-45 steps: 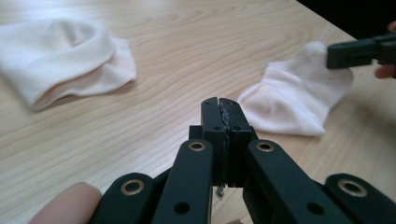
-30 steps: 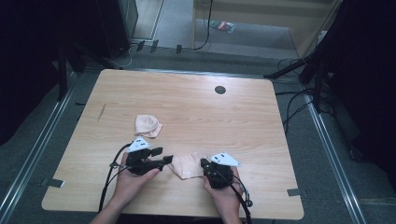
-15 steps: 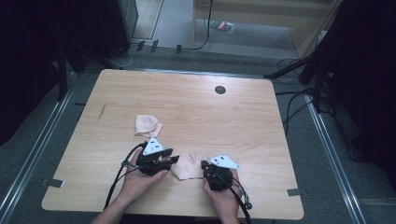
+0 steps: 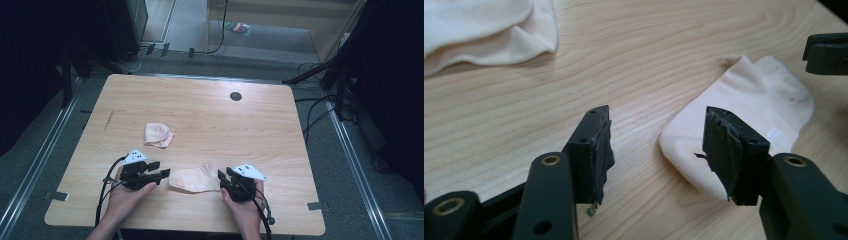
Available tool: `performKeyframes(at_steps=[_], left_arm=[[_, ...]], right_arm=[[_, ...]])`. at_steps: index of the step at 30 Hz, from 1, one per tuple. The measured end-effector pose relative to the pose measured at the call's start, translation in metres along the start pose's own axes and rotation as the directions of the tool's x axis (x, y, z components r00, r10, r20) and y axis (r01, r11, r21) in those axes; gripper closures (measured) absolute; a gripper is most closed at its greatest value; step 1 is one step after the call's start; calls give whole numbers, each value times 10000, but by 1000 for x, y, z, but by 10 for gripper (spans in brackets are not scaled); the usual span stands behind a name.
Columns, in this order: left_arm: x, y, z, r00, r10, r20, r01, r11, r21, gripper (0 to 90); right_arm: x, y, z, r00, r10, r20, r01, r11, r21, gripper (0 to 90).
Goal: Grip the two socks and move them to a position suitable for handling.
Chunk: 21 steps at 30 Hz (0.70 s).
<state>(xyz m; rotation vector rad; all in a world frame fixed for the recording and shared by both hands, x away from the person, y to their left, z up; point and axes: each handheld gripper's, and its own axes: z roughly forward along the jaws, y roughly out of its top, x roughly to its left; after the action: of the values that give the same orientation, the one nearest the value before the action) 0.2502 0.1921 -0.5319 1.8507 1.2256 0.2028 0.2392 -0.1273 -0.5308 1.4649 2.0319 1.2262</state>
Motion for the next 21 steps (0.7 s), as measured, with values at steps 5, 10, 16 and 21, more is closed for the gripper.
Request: performKeyframes(at_steps=[5, 10, 16, 21], left_arm=[[-18, -9, 18, 9933, 923, -691, -862, 9925, 872, 451], [-26, -12, 21, 9775, 1672, -1289, -1543, 9825, 1043, 489], [-34, -17, 20, 9561, 2484, -1553, -2339, 9665, 1055, 645], [-36, -19, 17, 9582, 2623, -1143, -2493, 9614, 1162, 868]], right_arm=[[-8, 3, 11, 9999, -142, 17, 142, 9994, 309, 614], [-4, -2, 20, 9973, -732, -47, 732, 9910, 1120, 672], [4, -6, 21, 9885, -1496, 208, 1457, 9805, 1319, 788], [9, -8, 18, 9821, -1864, 259, 1810, 9734, 1407, 883]])
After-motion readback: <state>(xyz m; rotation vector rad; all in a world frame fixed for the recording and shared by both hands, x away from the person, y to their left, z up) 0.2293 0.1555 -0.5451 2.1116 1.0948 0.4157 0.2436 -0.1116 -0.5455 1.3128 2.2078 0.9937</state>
